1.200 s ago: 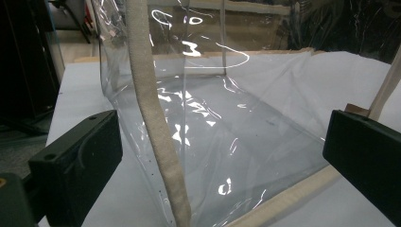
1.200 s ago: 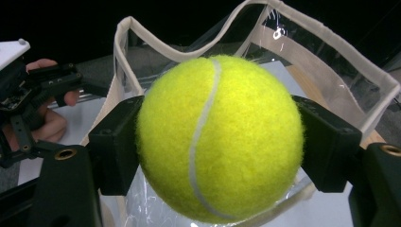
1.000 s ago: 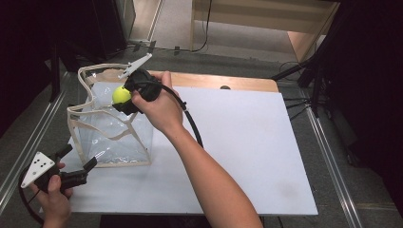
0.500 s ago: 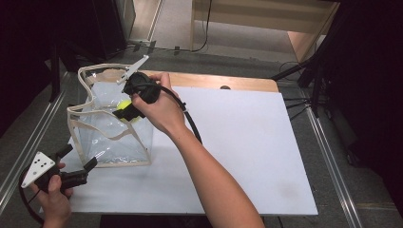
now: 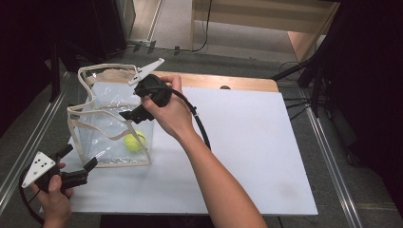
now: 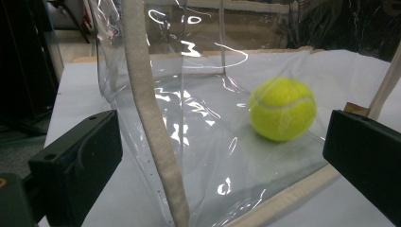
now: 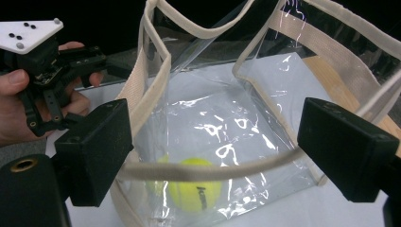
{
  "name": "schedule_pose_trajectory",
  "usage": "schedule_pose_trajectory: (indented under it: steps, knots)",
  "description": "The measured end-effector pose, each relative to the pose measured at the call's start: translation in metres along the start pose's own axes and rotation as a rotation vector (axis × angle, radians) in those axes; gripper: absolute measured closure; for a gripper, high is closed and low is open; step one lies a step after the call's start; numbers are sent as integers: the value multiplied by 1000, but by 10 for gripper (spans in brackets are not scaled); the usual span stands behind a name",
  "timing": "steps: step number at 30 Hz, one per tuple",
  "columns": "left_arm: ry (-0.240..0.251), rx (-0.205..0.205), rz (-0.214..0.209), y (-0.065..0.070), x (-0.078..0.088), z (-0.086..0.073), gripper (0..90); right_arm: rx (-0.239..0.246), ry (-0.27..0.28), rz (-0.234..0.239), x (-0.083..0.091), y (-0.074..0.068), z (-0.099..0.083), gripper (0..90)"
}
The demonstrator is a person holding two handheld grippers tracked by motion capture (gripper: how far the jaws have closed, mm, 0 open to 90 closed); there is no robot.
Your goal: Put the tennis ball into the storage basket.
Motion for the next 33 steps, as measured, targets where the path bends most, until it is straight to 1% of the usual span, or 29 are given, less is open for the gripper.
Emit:
schedule_pose_trajectory:
  steps: [3, 4, 7, 8, 9, 12, 15, 16, 17, 18, 19, 23, 24, 26, 31, 33]
  knots:
    - [-4, -2, 1, 0, 0, 0, 0, -13, 13, -6, 5, 0, -6, 99]
    - [-8, -4, 1, 0, 0, 0, 0, -7, 19, -5, 5, 1, -7, 99]
    - [-10, -6, 1, 0, 0, 0, 0, -15, 37, -9, 9, 0, -11, 91]
    - [-9, -4, 1, 0, 0, 0, 0, -6, 42, -11, 9, 0, -11, 79]
    - [-9, -4, 1, 0, 0, 0, 0, -7, 48, -19, 11, -1, -12, 0]
    - [-5, -5, 0, 0, 0, 0, 0, 3, 45, -4, 13, -3, -13, 0]
    - [-7, -6, 1, 0, 0, 0, 0, 7, 41, -6, 13, -4, -16, 0]
    - [-7, -6, 1, 0, 0, 0, 0, -1, 46, -27, 14, -5, -17, 0]
    - [-7, -6, 0, 0, 0, 0, 0, -10, 50, -33, 14, -5, -18, 0]
    - [-7, -6, 1, 0, 0, 0, 0, -4, 54, -28, 14, -5, -19, 0]
    - [-7, -5, 0, 0, 0, 0, 0, -14, 55, -25, 14, -5, -20, 0]
    - [-6, -6, 2, 0, 0, 0, 0, -13, 50, -32, 15, -5, -26, 0]
    - [-7, -7, 1, 0, 0, 0, 0, -19, 47, -27, 15, -5, -27, 0]
    - [-7, -6, 2, 0, 0, 0, 0, -29, 49, -34, 14, -5, -30, 0]
    - [-6, -6, 2, 0, 0, 0, 0, -36, 41, -25, 9, -5, -39, 0]
    - [-7, -6, 2, 0, 0, 0, 0, -33, 39, -37, 6, -5, -42, 0]
Point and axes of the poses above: each handheld gripper's, and its own axes: x roughly backward along the jaws, z roughly out of its top, y roughly to its right, the point moved 3 cm from there along -x, roughly forward along the jaws
